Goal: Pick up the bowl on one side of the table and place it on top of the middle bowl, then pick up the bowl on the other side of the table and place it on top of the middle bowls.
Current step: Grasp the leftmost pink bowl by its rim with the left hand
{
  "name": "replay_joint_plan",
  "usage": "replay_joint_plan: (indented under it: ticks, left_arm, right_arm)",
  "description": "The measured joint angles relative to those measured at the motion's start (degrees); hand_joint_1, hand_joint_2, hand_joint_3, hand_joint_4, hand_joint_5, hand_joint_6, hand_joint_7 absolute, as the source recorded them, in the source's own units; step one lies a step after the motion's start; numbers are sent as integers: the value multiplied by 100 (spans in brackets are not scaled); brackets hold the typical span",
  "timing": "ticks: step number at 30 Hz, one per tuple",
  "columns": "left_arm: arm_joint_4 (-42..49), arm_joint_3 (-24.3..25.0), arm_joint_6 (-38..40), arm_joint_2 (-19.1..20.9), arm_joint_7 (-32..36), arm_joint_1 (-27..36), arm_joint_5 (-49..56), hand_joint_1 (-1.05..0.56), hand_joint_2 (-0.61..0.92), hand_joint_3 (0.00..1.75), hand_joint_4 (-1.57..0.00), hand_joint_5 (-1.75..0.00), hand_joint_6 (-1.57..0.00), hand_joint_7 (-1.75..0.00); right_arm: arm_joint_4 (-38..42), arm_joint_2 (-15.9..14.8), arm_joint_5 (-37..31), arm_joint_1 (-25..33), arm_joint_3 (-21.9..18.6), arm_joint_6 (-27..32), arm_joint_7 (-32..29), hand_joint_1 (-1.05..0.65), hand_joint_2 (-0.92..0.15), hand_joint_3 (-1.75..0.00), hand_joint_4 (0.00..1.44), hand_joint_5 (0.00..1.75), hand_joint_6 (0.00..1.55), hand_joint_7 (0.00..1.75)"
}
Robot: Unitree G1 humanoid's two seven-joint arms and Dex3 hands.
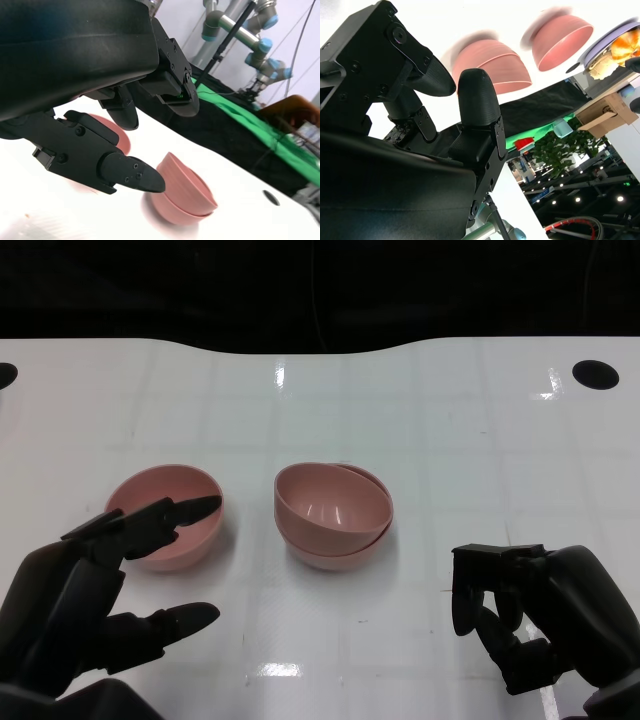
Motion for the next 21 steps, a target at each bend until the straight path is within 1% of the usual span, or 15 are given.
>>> replay_joint_plan:
  ticks: [2, 4, 9, 14, 17, 19, 21]
  left_arm:
    - [-219, -67, 392, 121, -124, -50, 550, -52, 92, 11, -23, -66, -39, -4]
    - [-332, -127, 694, 246, -208, -164, 1009, -53, 92, 7, -22, -67, -39, -3]
    - [-324, -372, 990, 385, -254, -440, 1626, -54, 90, 3, -24, -66, -41, -3]
    - [31, -685, 1290, 546, -345, -774, 2260, -57, 91, 1, -24, -65, -41, -2]
    - [386, -958, 1483, 647, -431, -1036, 2718, -57, 91, 1, -26, -64, -40, -1]
    - [607, -1086, 1626, 675, -500, -1168, 2912, -57, 91, 1, -26, -62, -40, -1]
    - [781, -1219, 1758, 677, -564, -1310, 3052, -57, 91, 0, -29, -57, -40, -1]
  right_arm:
    - [0, 0, -8, 0, 6, 0, 1, -6, -16, -161, 100, 175, 75, 175]
    - [-2, 1, -19, 4, 8, 5, 3, -6, -16, -161, 100, 175, 75, 175]
    - [-11, 0, -46, 18, 10, 31, 5, -5, -16, -160, 99, 175, 74, 174]
    - [-16, -1, -128, 25, 9, 41, 1, -5, -16, -160, 99, 175, 75, 173]
    - [-16, 3, -143, 27, 14, 52, -9, -5, -17, -159, 99, 175, 75, 173]
    - [-16, 3, -156, 25, 14, 52, -22, -5, -17, -159, 99, 175, 75, 172]
    - [-18, 4, -161, 25, 16, 57, -22, -5, -17, -159, 99, 175, 75, 171]
